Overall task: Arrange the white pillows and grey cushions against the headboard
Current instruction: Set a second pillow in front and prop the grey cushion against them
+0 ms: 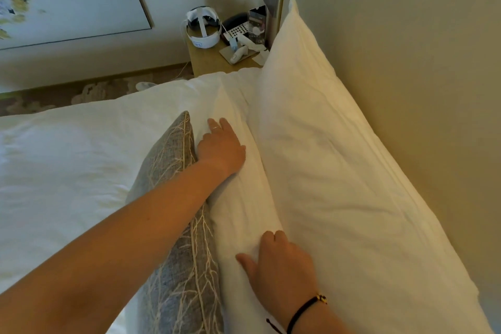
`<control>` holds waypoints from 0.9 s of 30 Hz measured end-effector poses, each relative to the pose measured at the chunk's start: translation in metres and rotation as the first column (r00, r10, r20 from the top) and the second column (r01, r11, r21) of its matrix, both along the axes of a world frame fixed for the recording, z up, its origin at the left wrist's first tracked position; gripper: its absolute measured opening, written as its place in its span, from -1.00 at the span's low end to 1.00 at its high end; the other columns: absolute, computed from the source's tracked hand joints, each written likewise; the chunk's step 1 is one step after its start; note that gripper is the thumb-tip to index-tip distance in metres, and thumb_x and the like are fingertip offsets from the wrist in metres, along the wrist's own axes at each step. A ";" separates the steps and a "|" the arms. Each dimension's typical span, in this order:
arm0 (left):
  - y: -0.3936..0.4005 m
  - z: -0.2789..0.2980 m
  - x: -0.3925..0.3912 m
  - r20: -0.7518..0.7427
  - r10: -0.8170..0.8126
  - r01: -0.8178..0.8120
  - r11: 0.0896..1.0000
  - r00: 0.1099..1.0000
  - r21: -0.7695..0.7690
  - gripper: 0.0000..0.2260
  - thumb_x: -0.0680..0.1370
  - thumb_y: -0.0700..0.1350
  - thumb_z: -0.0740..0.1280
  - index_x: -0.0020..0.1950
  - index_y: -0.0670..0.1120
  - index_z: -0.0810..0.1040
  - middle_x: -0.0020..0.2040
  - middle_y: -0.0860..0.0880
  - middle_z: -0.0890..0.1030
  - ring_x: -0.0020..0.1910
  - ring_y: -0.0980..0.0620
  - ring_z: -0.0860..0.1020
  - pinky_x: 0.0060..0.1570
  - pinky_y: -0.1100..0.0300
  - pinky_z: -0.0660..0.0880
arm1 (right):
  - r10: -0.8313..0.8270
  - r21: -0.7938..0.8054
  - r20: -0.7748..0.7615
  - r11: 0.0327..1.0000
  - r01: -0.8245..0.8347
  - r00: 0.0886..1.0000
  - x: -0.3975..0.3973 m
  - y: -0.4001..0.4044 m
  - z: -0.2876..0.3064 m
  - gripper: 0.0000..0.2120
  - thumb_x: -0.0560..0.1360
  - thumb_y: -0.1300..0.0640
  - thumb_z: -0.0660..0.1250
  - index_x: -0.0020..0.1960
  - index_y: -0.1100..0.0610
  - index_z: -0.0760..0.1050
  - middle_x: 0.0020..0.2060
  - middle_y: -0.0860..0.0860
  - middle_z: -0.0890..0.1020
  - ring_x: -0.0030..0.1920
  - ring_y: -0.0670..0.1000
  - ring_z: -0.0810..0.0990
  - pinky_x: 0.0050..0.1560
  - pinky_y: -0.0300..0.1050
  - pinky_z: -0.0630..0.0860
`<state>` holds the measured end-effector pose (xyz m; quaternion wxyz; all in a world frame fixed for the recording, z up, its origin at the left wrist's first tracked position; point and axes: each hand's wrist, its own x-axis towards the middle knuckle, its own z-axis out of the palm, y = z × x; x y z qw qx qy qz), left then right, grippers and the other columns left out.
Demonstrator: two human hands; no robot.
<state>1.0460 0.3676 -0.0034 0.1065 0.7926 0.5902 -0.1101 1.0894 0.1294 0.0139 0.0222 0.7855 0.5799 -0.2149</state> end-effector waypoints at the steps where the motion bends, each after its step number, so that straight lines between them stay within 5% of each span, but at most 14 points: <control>1: -0.004 0.003 -0.001 -0.035 -0.013 0.013 1.000 0.999 0.010 -0.27 0.61 0.20 0.14 0.58 -0.24 -0.03 0.58 -0.28 0.05 0.42 -0.29 0.33 0.26 -0.10 0.40 | -0.015 -0.043 -0.011 0.999 0.015 1.000 -0.002 -0.016 0.000 -0.50 0.47 -0.41 0.10 0.04 0.03 0.34 -0.02 -0.01 0.45 -0.05 0.06 0.53 -0.23 -0.05 0.29; 4: -0.021 0.010 -0.004 -0.109 -0.107 0.114 0.992 0.988 0.058 -0.46 0.61 0.15 0.16 0.44 -0.19 0.31 0.41 -0.22 0.37 0.25 -0.22 0.48 0.06 -0.03 0.43 | -0.071 -0.125 -0.062 0.990 0.063 0.996 -0.005 -0.057 0.005 -0.46 0.42 -0.46 0.11 0.03 0.01 0.31 0.01 -0.02 0.44 0.00 0.05 0.50 -0.18 -0.06 0.28; 6: -0.036 0.014 -0.004 -0.169 -0.216 0.230 0.971 0.962 0.070 -0.64 0.62 0.02 0.17 0.35 -0.12 0.41 0.32 -0.22 0.40 0.19 -0.22 0.49 0.01 -0.03 0.39 | -0.116 -0.171 -0.091 0.980 0.100 0.989 -0.001 -0.078 0.009 -0.46 0.40 -0.47 0.13 0.00 0.00 0.31 0.00 -0.02 0.46 -0.02 0.06 0.51 -0.19 -0.07 0.30; 13: -0.053 0.027 -0.021 -0.389 -0.502 0.571 0.818 0.772 0.078 -0.68 0.61 -0.11 0.18 0.37 -0.02 0.40 0.38 -0.08 0.37 0.24 -0.13 0.44 0.07 -0.05 0.38 | -0.238 -0.224 -0.186 0.955 0.194 0.953 0.007 -0.144 0.017 -0.39 0.34 -0.50 0.17 0.15 -0.06 0.35 -0.04 -0.10 0.44 -0.04 -0.01 0.49 -0.08 -0.09 0.46; 17: -0.038 0.026 -0.027 -0.504 -0.501 0.628 0.770 0.703 0.110 -0.66 0.62 -0.14 0.16 0.41 -0.05 0.32 0.33 -0.08 0.42 0.23 -0.13 0.46 0.10 -0.05 0.39 | -0.297 -0.213 -0.141 0.941 0.264 0.944 -0.018 -0.171 0.015 -0.24 0.19 -0.58 0.15 0.16 -0.07 0.32 0.01 -0.09 0.38 0.06 0.01 0.46 -0.07 -0.03 0.46; 22: -0.025 0.021 -0.022 -0.583 -0.530 0.683 0.728 0.615 0.058 -0.83 0.61 -0.14 0.23 0.15 -0.06 0.56 0.03 -0.03 0.57 0.04 -0.06 0.55 -0.03 0.04 0.44 | -0.311 -0.184 -0.089 0.939 0.291 0.946 -0.030 -0.164 0.005 -0.34 0.27 -0.44 0.29 0.13 0.02 0.30 0.02 -0.03 0.39 0.01 0.05 0.45 -0.19 -0.08 0.35; 24: -0.020 0.018 -0.023 -0.555 -0.552 0.681 0.731 0.622 0.036 -0.86 0.60 -0.12 0.26 0.02 -0.05 0.62 -0.07 0.00 0.60 -0.03 -0.05 0.59 0.02 0.04 0.51 | -0.315 -0.158 -0.093 0.941 0.299 0.944 -0.029 -0.158 0.000 -0.46 0.36 -0.33 0.33 0.09 0.03 0.27 -0.03 -0.02 0.41 -0.07 0.05 0.45 -0.22 -0.08 0.35; 27: -0.007 0.015 -0.023 -0.370 -0.500 0.546 0.837 0.784 0.027 -0.82 0.61 -0.09 0.24 -0.01 -0.11 0.62 -0.02 -0.04 0.63 -0.01 -0.08 0.60 0.08 0.04 0.54 | -0.335 -0.131 -0.112 0.938 0.320 0.936 -0.026 -0.149 -0.008 -0.63 0.45 -0.19 0.31 0.02 0.02 0.25 -0.15 -0.02 0.44 -0.23 0.05 0.40 -0.29 -0.07 0.34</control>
